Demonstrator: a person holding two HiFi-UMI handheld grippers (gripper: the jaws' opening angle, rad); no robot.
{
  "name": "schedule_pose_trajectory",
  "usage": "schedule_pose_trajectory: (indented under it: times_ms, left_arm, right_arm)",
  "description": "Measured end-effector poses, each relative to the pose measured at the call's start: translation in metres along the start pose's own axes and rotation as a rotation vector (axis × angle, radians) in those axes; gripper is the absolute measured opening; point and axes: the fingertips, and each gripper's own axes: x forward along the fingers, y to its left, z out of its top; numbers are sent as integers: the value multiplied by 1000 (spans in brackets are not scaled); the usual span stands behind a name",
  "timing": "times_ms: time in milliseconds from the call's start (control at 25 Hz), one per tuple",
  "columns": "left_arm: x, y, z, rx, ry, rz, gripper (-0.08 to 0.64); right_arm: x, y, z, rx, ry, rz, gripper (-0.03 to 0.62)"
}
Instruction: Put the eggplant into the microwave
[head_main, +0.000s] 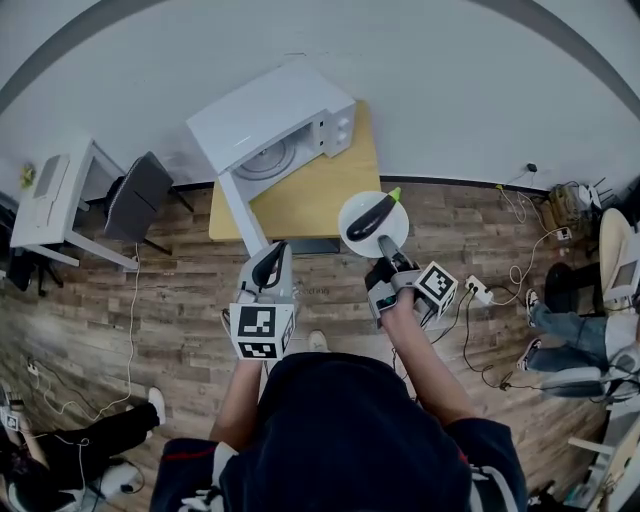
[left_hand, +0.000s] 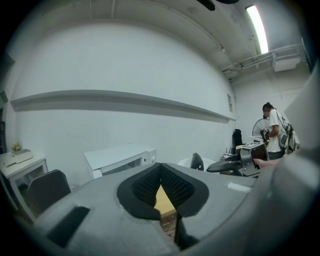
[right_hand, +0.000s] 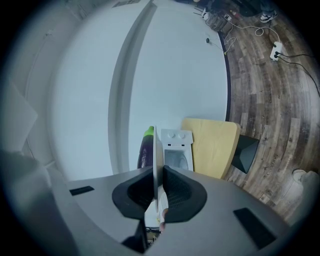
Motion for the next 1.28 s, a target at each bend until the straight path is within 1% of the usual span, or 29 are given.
schedule_pose_trajectory:
  times_ms: [160,280,640,920,1080,1200,1280]
  left_arm:
    - [14,10,1,5,-1,-17,14]
    - [19,17,-3,-6,8,-20,14]
    - [41,37,-9,-19,28,-2,14]
    - [73,52,-4,-24,40,42,14]
    - [90,60,0,-25,46,78,14]
    - [103,69,2,-36,56,111,14]
    - [110,75,3,-38,66,134,14]
  right_arm:
    - [22,-1,-4,0,4,-14,26]
    - [33,-3,-8,3,12,-23,26]
    - [66,-9,-6,13,34,-41,26]
    - [107,-11,5,12,94,-49,26]
    - [137,-8,9,10,139,-31,26]
    - [163,-9,11,-14,190,-55,26]
    - [182,-7,8,-23,229,-51,26]
